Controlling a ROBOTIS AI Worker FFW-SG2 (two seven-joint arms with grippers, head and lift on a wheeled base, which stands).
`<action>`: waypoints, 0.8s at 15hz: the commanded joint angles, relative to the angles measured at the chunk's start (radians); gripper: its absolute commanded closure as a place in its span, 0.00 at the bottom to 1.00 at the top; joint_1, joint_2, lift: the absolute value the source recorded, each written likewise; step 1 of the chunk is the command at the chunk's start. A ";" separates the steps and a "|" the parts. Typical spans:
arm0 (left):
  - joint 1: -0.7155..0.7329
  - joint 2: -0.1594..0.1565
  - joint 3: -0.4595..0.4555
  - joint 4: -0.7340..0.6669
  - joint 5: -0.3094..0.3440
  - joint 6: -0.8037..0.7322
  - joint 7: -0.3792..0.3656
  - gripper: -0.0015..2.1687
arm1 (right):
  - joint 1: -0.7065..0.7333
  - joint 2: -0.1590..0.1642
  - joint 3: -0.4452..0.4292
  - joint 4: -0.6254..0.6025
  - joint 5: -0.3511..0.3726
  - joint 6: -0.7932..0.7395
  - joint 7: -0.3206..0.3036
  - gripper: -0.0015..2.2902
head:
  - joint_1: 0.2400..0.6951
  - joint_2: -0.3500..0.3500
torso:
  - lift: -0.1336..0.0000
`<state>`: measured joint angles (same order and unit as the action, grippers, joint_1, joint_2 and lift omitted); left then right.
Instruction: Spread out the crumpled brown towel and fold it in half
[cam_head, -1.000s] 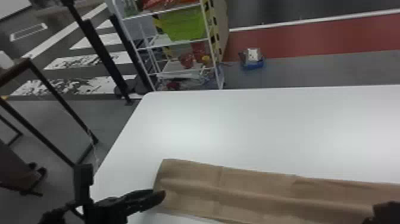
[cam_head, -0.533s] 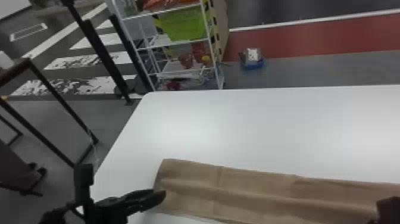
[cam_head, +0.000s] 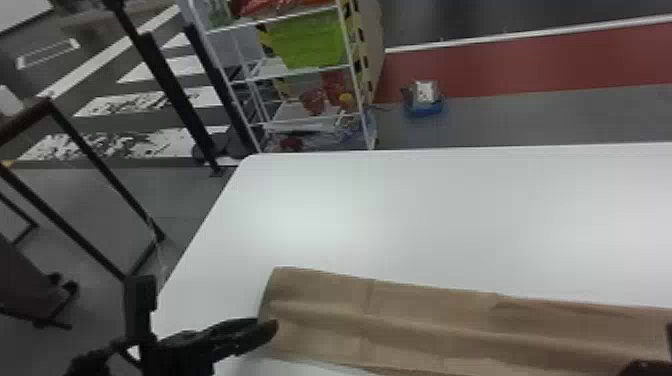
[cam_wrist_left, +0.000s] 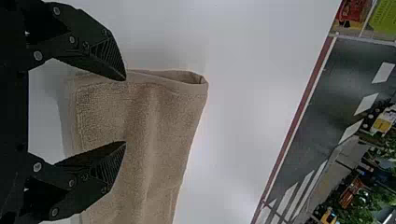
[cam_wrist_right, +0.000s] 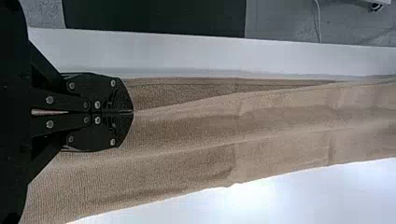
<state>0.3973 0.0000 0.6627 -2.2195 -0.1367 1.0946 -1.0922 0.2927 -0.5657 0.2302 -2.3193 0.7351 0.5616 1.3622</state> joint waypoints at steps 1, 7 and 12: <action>0.000 -0.003 0.000 0.003 -0.001 0.000 0.000 0.22 | 0.034 -0.008 -0.020 -0.022 -0.014 -0.001 0.005 0.65 | 1.00 1.00 | 0.07; 0.000 -0.003 0.000 0.004 -0.004 0.000 0.000 0.22 | 0.077 -0.008 -0.009 -0.006 -0.005 -0.013 0.005 0.64 | 1.00 1.00 | 0.07; 0.000 -0.003 0.003 0.001 -0.001 0.000 0.000 0.21 | 0.082 -0.002 -0.042 -0.009 -0.020 0.011 0.005 0.17 | 1.00 1.00 | 0.07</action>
<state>0.3973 0.0000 0.6631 -2.2156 -0.1402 1.0946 -1.0922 0.3696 -0.5706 0.2222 -2.3135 0.7351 0.5585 1.3622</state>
